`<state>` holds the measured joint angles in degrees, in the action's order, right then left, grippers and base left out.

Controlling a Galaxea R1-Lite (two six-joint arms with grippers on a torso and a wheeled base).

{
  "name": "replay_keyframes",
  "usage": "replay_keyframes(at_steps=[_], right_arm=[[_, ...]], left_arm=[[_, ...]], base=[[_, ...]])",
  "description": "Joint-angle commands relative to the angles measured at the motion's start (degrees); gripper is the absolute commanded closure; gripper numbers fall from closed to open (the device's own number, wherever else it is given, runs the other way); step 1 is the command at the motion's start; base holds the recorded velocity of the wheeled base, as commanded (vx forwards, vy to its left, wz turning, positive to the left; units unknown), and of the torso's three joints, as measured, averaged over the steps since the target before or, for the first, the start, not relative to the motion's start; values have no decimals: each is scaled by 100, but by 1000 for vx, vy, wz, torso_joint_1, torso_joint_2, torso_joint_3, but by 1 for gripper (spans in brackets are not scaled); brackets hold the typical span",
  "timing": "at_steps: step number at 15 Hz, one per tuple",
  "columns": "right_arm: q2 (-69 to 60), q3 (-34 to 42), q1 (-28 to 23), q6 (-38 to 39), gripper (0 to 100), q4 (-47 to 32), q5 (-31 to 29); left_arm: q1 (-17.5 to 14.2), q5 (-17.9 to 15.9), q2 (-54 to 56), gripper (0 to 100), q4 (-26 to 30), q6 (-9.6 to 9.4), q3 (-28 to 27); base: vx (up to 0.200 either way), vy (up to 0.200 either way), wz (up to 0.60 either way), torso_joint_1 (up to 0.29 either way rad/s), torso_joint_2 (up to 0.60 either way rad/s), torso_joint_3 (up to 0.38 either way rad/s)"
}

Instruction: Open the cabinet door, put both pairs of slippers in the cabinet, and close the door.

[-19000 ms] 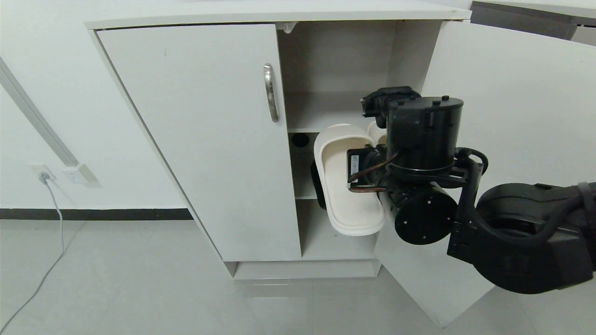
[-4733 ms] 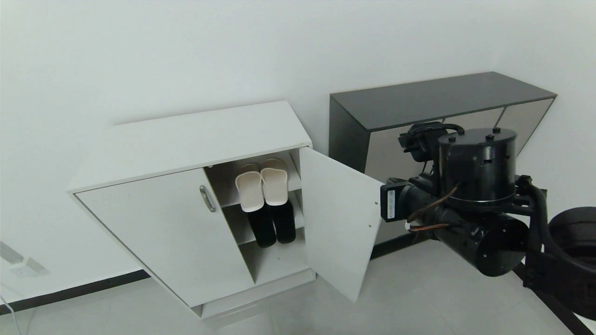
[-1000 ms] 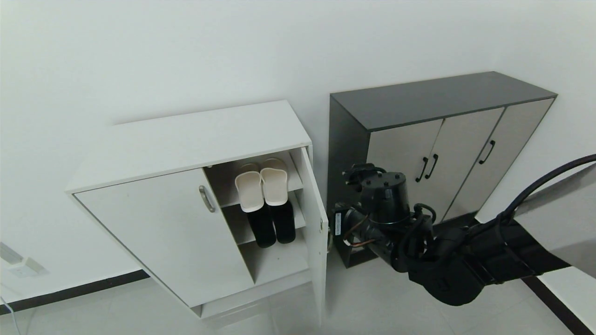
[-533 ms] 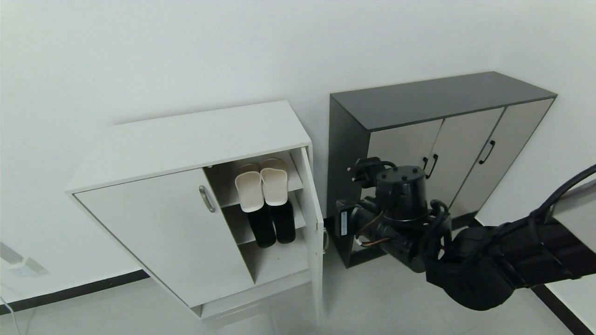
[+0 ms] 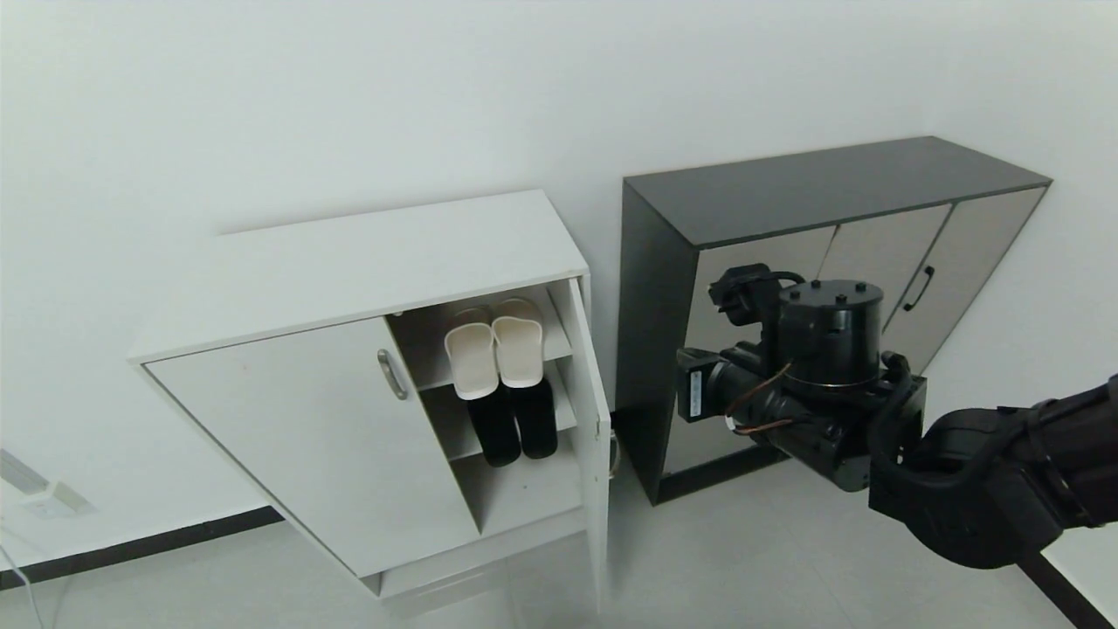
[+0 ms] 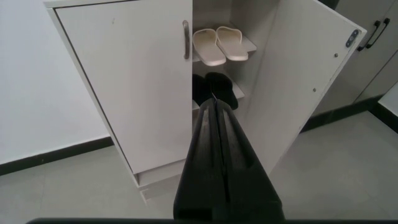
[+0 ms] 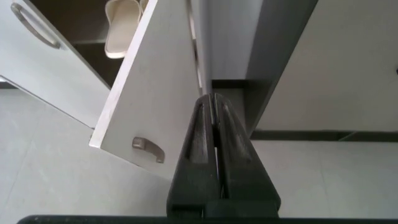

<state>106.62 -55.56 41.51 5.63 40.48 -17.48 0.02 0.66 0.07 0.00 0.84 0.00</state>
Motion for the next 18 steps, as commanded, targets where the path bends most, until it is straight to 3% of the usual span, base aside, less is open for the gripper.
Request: replay_keyframes(at_steps=[1, 3, 18], right_arm=[[-18, 19, 24, -1, 100, -6, 8], [-18, 37, 15, -1, 100, 3, 17], [193, 222, -758, -695, 100, -76, -203]], left_arm=[[-2, 4, -7, 100, 0, 4, 0], [-2, 4, -7, 100, 0, 4, 0], [-2, 4, -7, 100, 0, 4, 0]], base=[[0, 0, 600, 2, 7, 7], [0, 0, 600, 10, 2, 5], [0, 0, 0, 0, 0, 0]])
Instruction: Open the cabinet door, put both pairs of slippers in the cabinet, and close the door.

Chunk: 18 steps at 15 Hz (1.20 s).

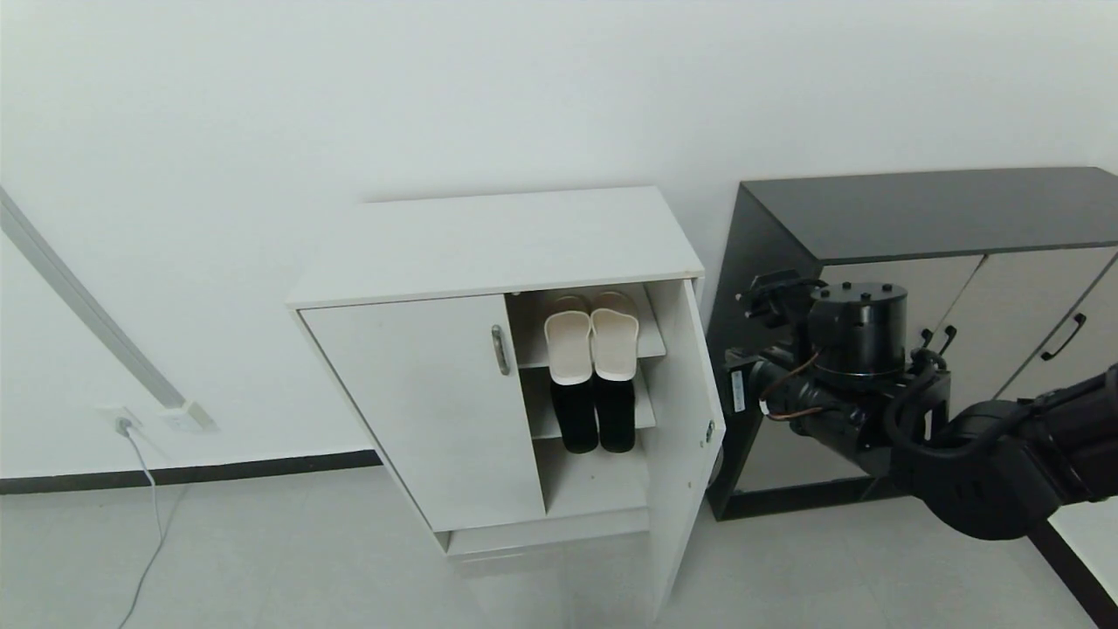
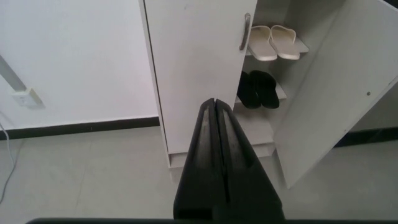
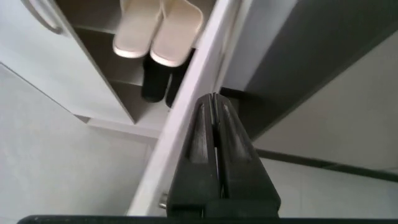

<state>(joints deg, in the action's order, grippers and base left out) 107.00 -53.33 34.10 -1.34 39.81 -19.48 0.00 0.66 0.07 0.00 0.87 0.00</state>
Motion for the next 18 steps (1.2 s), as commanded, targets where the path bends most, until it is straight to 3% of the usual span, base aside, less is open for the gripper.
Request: replay_keyframes(at_steps=[1, 4, 8, 18], right_arm=[[225, -2, -8, 11, 100, -9, 32], [375, -10, 80, 81, 100, 9, 146], [489, -406, 440, 1294, 100, 9, 814], [568, 60, 484, 776, 100, 527, 805]], left_arm=[[0, 4, -7, 100, 0, 1, 0], [0, 4, -7, 100, 0, 1, 0], [0, 4, -7, 100, 0, 1, 0], [0, 13, -7, 100, 0, 28, 0]], base=[[0, 0, 0, 0, 0, 0], [0, 0, 0, 0, 0, 0], [0, 0, 0, 0, 0, 0], [0, 0, 0, 0, 0, 0]])
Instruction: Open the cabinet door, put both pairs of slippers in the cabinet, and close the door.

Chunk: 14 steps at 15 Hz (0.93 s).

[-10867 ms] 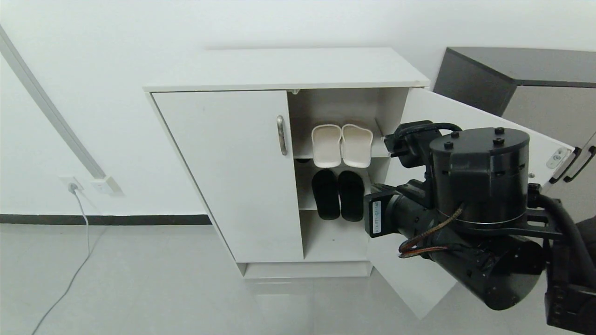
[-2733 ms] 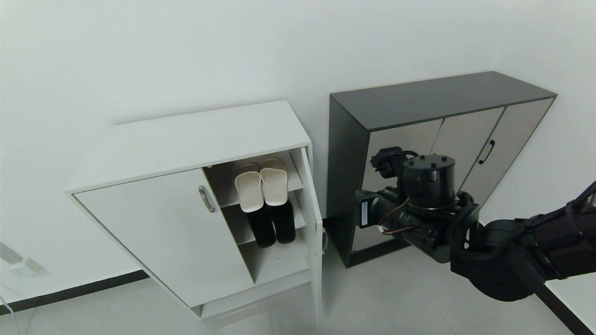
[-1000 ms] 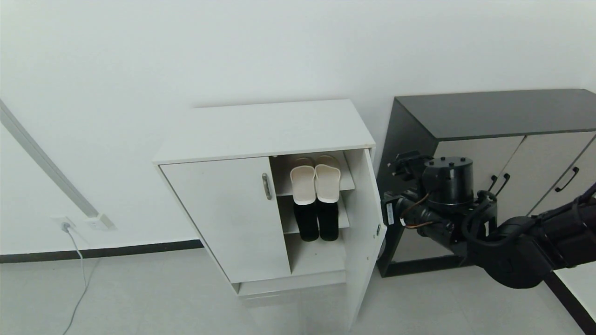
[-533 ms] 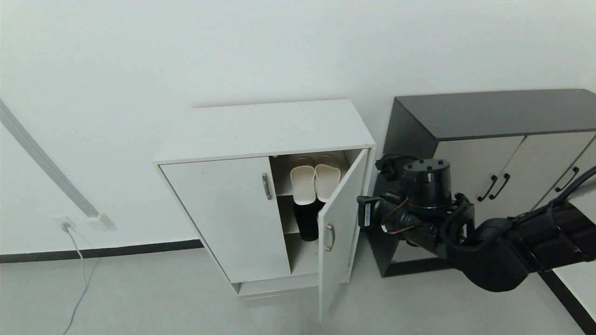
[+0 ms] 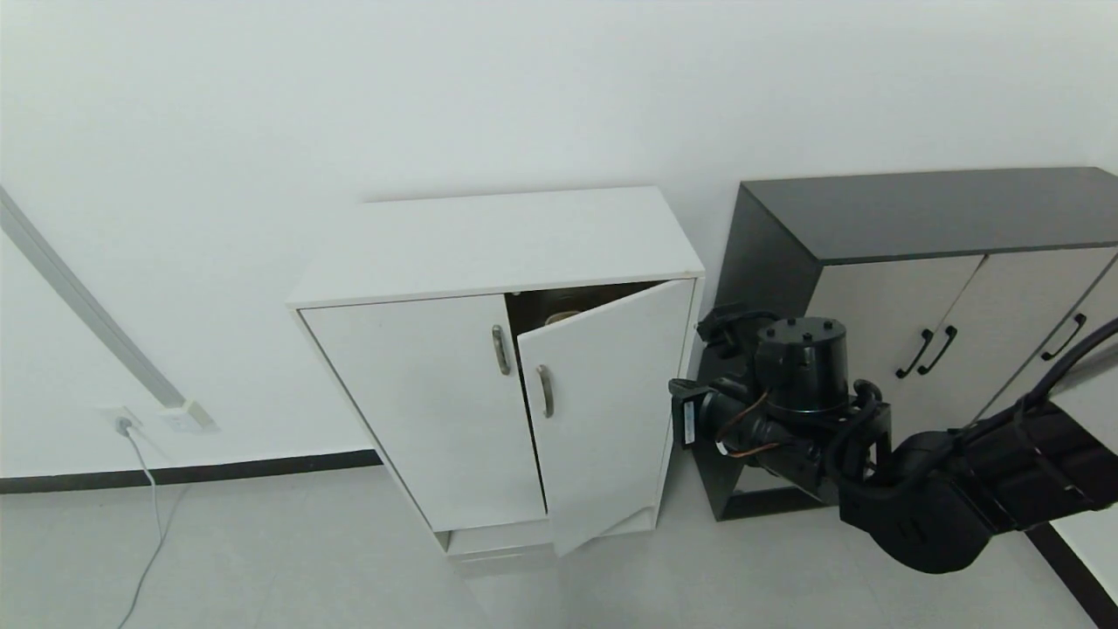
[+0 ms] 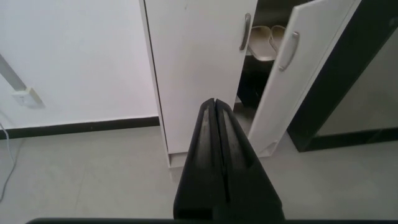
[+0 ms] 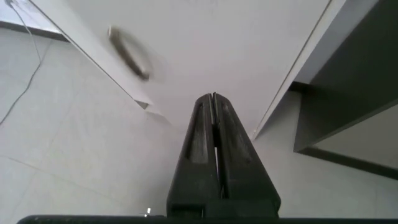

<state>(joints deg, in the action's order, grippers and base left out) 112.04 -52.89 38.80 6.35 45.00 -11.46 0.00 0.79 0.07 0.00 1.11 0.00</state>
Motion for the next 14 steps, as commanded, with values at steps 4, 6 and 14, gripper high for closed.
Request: replay_keyframes(at_steps=[4, 6, 14], right_arm=[[98, 42, 31, -99, 100, 9, -5], [98, 95, 48, -108, 100, 9, 3], [81, 1009, 48, -257, 100, 1310, 953]], left_arm=[[0, 0, -7, 100, -9, 3, 0], [0, 0, -7, 100, -9, 3, 0], [0, 0, -7, 100, 0, -5, 0]], base=[[0, 0, 300, 0, 4, 5], [0, 0, 600, 0, 0, 5], [0, 0, 0, 0, 0, 0]])
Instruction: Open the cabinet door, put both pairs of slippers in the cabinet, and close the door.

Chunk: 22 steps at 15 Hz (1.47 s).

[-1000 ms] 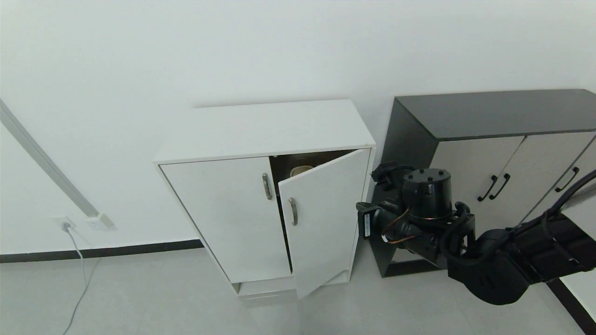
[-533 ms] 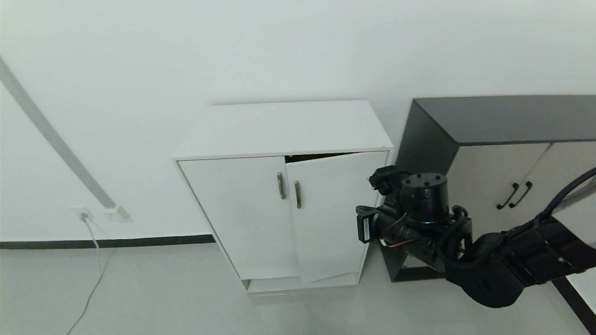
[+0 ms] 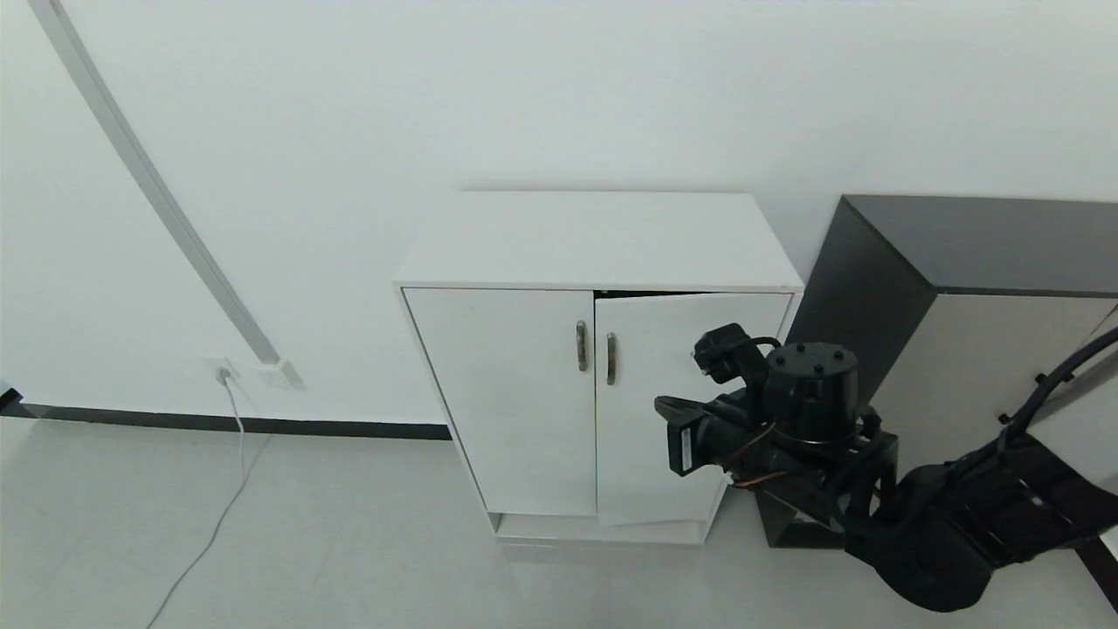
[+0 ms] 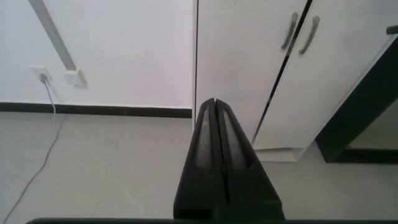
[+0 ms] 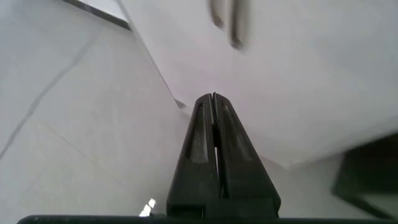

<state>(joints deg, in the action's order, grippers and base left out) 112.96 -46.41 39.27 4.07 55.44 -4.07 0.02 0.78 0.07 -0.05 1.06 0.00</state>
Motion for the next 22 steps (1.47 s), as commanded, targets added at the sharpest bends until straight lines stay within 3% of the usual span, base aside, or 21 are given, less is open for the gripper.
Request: replay_keyframes(at_steps=[1, 6, 15, 22], right_arm=[[-19, 519, 2, -82, 100, 353, 310], [-28, 870, 11, -91, 100, 608, 451], [-2, 1002, 81, -100, 100, 670, 521], [350, 695, 20, -64, 100, 678, 477]], left_arm=[[-2, 1, -7, 100, -4, -1, 0], [-2, -8, -7, 100, 5, -1, 0], [-2, -8, -7, 100, 5, -1, 0], [-2, -8, -7, 100, -4, -1, 0]], base=[[0, 0, 0, 0, 0, 0], [0, 0, 0, 0, 0, 0], [200, 0, 0, 5, 3, 0], [0, 0, 0, 0, 0, 0]])
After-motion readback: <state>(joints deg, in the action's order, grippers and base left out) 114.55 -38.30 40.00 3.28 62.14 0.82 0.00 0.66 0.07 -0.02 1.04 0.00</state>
